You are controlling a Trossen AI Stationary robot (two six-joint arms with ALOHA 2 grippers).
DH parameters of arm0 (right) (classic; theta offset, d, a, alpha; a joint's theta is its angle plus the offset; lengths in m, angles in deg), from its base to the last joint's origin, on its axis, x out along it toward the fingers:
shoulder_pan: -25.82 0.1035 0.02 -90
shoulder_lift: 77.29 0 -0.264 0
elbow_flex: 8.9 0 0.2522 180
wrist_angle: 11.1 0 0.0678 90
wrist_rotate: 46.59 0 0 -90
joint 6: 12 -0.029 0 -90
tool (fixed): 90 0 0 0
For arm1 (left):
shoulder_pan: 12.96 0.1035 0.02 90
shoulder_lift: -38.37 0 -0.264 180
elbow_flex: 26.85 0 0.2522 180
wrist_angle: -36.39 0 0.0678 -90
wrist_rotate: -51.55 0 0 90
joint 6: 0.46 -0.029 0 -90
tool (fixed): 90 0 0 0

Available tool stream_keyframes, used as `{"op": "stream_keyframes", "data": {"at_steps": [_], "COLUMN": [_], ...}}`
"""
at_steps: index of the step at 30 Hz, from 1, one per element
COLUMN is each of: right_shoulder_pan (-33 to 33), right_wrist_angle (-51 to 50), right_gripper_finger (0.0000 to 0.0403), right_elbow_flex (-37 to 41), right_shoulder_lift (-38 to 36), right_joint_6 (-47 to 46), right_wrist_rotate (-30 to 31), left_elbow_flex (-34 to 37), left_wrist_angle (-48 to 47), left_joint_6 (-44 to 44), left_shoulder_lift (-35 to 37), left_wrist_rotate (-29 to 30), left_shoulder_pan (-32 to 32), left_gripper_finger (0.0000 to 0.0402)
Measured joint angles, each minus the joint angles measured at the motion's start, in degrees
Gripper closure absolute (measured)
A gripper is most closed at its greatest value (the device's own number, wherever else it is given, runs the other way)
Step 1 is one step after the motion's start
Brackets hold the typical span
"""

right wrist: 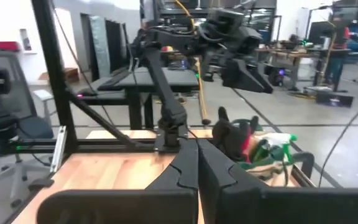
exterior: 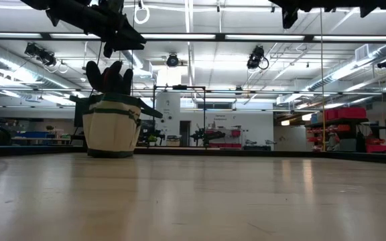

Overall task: Pick & Place Garden tools in Gardening bag
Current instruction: Return to Home Position

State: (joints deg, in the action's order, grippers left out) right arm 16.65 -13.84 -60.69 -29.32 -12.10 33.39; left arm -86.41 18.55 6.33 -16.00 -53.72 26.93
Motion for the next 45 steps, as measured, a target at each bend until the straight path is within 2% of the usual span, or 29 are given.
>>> {"op": "stream_keyframes", "data": {"at_steps": [8, 13, 16, 27, 34, 45], "right_shoulder_pan": [4.4, 7.2, 9.0, 12.5, 13.0, 13.0], "right_wrist_angle": [0.1, 3.0, 4.5, 6.3, 5.9, 6.1], "right_gripper_finger": [0.0403, 0.0403, 0.0403, 0.0403, 0.0403, 0.0403], "right_elbow_flex": [0.0, 4.2, 8.2, 21.4, 29.1, 34.4], "right_shoulder_lift": [0.0, -1.4, -3.8, -13.7, -20.1, -26.9], "right_joint_6": [3.4, 3.6, 3.6, 0.7, 0.9, 5.1], "right_wrist_rotate": [0.1, 1.9, 4.3, 5.2, 11.3, 12.6], "left_elbow_flex": [0.0, 0.0, 0.0, 0.0, 0.0, 0.0], "left_wrist_angle": [0.0, 0.0, 0.0, 0.0, 0.0, 0.0], "left_joint_6": [0.0, 0.0, 0.0, 0.0, 0.0, 0.0], "left_shoulder_lift": [0.0, 0.0, 0.0, 0.0, 0.0, 0.0], "left_wrist_rotate": [0.0, 0.0, 0.0, 0.0, 0.0, 0.0], "left_shoulder_pan": [0.0, 0.0, 0.0, 0.0, 0.0, 0.0], "left_gripper_finger": [0.0273, 0.0273, 0.0273, 0.0273, 0.0273, 0.0273]}}
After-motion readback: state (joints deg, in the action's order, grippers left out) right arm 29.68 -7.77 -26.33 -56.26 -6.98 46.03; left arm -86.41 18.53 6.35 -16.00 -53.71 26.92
